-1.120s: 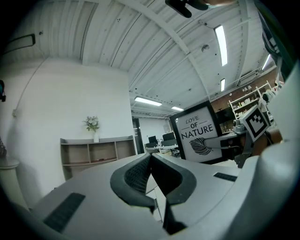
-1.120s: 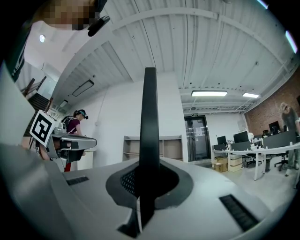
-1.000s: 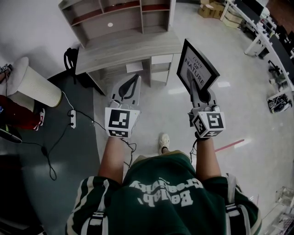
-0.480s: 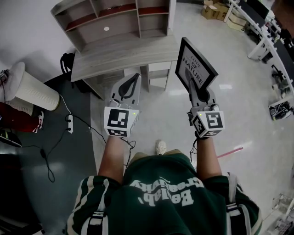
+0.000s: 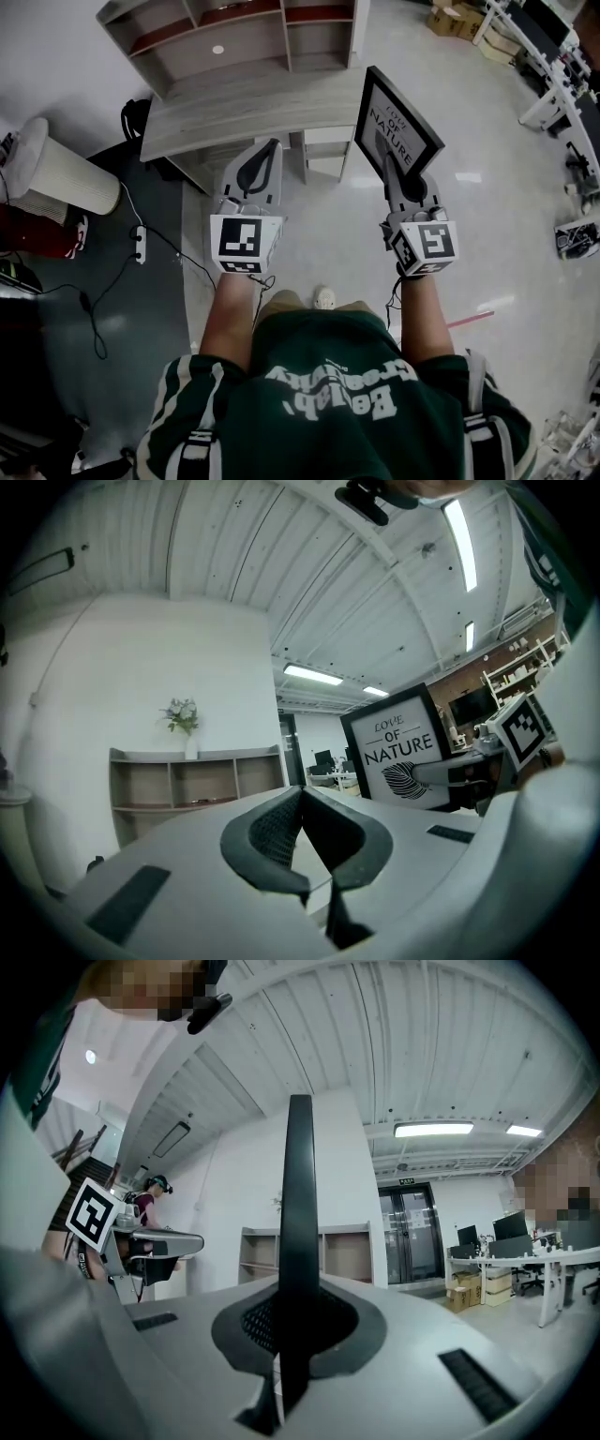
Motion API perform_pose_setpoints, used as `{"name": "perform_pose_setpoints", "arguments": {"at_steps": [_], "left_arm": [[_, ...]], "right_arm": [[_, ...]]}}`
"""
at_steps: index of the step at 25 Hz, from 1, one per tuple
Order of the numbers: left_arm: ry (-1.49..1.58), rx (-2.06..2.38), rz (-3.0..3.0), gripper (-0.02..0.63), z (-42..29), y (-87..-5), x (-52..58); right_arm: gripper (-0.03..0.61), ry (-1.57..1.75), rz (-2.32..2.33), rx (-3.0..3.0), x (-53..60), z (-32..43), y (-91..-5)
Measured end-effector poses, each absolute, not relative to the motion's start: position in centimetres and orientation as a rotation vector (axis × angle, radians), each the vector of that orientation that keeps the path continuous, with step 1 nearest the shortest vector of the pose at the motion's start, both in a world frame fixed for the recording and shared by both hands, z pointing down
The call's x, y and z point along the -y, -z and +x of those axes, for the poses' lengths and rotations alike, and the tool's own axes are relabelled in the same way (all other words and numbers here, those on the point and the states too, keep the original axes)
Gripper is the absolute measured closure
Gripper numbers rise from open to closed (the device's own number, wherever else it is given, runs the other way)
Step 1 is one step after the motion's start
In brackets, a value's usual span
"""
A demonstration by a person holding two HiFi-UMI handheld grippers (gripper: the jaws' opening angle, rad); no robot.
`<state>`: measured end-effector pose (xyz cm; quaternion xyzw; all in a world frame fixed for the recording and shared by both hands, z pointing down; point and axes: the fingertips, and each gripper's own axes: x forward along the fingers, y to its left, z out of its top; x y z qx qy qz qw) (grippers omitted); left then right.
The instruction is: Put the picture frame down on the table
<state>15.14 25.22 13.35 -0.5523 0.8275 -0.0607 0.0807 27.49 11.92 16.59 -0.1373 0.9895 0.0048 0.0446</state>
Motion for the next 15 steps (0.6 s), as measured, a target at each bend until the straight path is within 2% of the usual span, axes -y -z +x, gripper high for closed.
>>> {"name": "perform_pose_setpoints", "arguments": {"at_steps": [5, 10, 15], "left_arm": [[0.187, -2.483, -1.677, 0.595, 8.0, -16.4, -20.2], [0.232, -2.480, -1.675, 0.595, 2.4, -15.5, -10.6], [0.250, -2.435, -1.705, 0.595, -6.7, -15.9, -3.5]], "right_arm": [[0.540, 0.013, -0.440, -3.043, -6.1, 20.3, -20.0], [0.540, 0.003, -0.470, -3.046, 3.5, 15.0, -18.7], [0.540, -0.050, -0.525, -3.041, 9.9, 5.9, -18.5]]}}
